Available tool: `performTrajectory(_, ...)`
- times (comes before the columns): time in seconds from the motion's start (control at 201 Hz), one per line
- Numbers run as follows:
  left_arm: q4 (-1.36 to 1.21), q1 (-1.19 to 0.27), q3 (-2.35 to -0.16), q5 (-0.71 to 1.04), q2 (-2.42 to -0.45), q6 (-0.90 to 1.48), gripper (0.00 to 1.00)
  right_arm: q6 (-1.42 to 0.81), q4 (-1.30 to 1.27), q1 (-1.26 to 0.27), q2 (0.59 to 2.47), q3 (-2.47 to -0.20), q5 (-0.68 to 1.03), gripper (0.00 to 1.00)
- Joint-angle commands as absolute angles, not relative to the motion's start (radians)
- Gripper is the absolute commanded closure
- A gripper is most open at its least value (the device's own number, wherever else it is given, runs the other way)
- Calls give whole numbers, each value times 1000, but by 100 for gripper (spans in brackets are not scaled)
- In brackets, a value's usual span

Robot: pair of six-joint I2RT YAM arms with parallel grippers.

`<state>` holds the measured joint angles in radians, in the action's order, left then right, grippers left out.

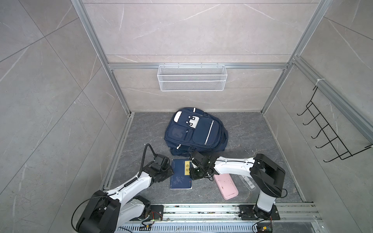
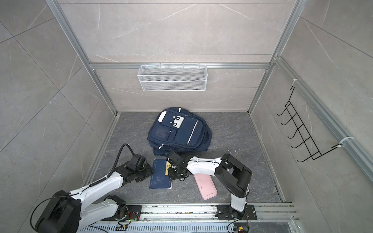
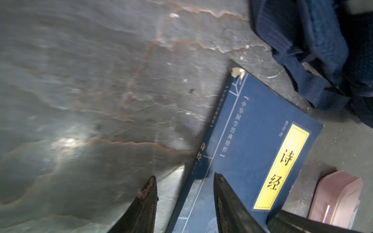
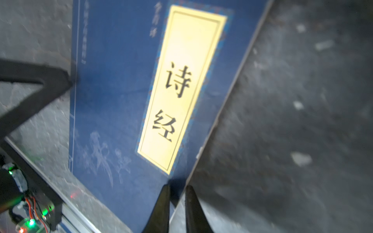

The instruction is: Pack the student bag

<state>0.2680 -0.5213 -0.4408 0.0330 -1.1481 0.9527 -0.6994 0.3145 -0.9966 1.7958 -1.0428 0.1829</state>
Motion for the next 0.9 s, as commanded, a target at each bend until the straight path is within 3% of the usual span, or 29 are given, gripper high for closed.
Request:
performTrajectory(0.0,231,-563,-478,60,-1231,933,52,-718,375,-1001,1755,-1016,147,78)
performTrajectory(0.224,187,-614,-519,80,-1345,928,52,-751,364,-994,1755,-1010,64,67)
performTrajectory(0.587,191,-618,-511,110,-1325,905,51,-736,401,-994,1814,-1038,13,71)
performTrajectory(0.896,182,-633,-625,268,-1490,768,50,-718,420,-994,1881,-1058,-6,75)
